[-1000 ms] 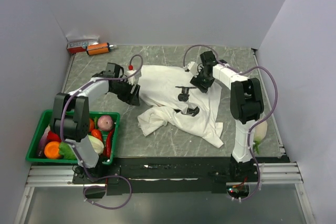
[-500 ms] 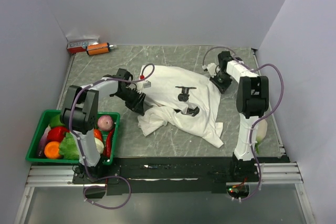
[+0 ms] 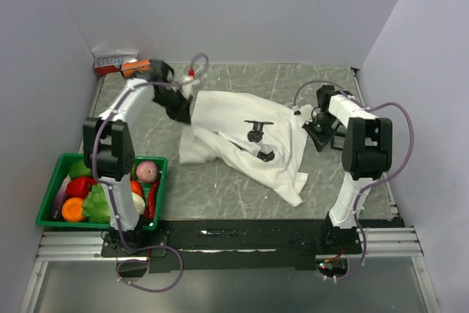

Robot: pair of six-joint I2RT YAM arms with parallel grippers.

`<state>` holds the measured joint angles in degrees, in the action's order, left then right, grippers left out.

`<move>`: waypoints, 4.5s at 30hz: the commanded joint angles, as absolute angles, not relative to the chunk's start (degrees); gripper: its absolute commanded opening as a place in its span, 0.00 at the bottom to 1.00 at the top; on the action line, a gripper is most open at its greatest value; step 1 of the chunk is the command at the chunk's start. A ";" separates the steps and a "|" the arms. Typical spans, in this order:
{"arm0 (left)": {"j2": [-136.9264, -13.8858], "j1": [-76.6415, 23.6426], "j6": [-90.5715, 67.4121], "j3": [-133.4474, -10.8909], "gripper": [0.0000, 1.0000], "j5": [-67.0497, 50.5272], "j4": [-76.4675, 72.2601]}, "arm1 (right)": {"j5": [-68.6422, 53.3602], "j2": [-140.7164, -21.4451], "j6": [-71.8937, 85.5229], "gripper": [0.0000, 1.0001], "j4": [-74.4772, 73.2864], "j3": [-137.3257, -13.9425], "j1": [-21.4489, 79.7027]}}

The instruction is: Remove the brooch from the garment

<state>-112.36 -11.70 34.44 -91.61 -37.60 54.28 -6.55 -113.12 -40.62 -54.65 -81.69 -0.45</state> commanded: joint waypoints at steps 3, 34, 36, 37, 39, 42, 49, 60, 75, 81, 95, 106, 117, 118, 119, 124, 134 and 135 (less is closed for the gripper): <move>-109.87 -5.36 42.97 -112.13 0.01 -36.48 67.58 | -13.35 -101.79 -44.21 0.00 -61.61 -78.04 -1.41; -109.75 -1.41 7.04 -93.51 0.54 -18.19 38.67 | -4.30 -121.30 -41.93 0.11 -55.45 -92.22 6.16; -112.31 -1.23 6.33 -93.87 0.55 -18.89 36.93 | -4.66 -116.65 -41.22 0.07 -56.60 -85.10 5.71; -113.11 -1.14 5.81 -93.95 0.55 -19.07 36.13 | -4.83 -114.80 -41.22 0.07 -56.95 -82.29 5.80; -115.21 -1.06 4.58 -95.53 0.55 -17.85 35.33 | -5.18 -108.91 -41.39 0.06 -58.27 -73.86 5.80; -120.92 -0.79 2.64 -99.40 0.55 -20.29 36.48 | -4.49 -103.63 -42.18 0.14 -61.95 -65.67 5.71; -127.70 -1.14 0.35 -105.80 0.55 -26.54 34.54 | -18.16 -101.32 -45.44 0.50 -65.83 -83.43 2.11; -127.98 -2.02 3.07 -103.10 0.34 -30.94 36.47 | -14.43 -137.10 -39.01 0.59 -60.66 -139.56 3.95; -112.16 -1.93 7.91 -87.46 0.01 -33.22 41.65 | -18.02 -141.94 -34.28 0.70 -39.12 -133.77 8.61; -107.67 -1.93 10.45 -84.46 0.01 -36.91 44.38 | -15.65 -147.83 -35.33 0.66 -40.78 -139.39 10.54; -102.22 -1.58 12.92 -82.00 0.01 -36.92 45.61 | -8.70 -144.16 -38.26 0.00 -33.16 -131.33 10.82; -100.19 3.16 14.68 -96.30 0.01 -37.08 41.13 | -6.33 -111.01 -29.71 0.00 -13.01 -104.59 5.54; -110.83 3.25 4.24 -135.42 0.01 -42.72 34.74 | -0.09 -108.90 -27.51 0.00 -7.38 -118.63 4.66; -110.57 3.16 3.26 -136.05 0.01 -42.71 32.63 | 0.17 -108.46 -27.16 0.00 -7.12 -119.35 4.57; -110.13 3.16 2.38 -136.66 0.01 -42.63 31.13 | 1.74 -107.94 -26.64 0.00 -7.12 -120.05 4.66; -105.83 2.55 0.97 -138.60 0.01 -40.26 26.20 | 4.48 -101.09 -25.23 0.00 -6.33 -118.83 4.75; -94.32 1.93 6.06 -137.90 0.01 -35.69 20.48 | 9.05 -76.66 -30.58 0.00 -1.85 -98.98 12.12; -92.65 1.93 7.72 -137.90 0.01 -35.60 20.48 | 9.40 -72.99 -31.19 0.00 -2.11 -96.35 13.17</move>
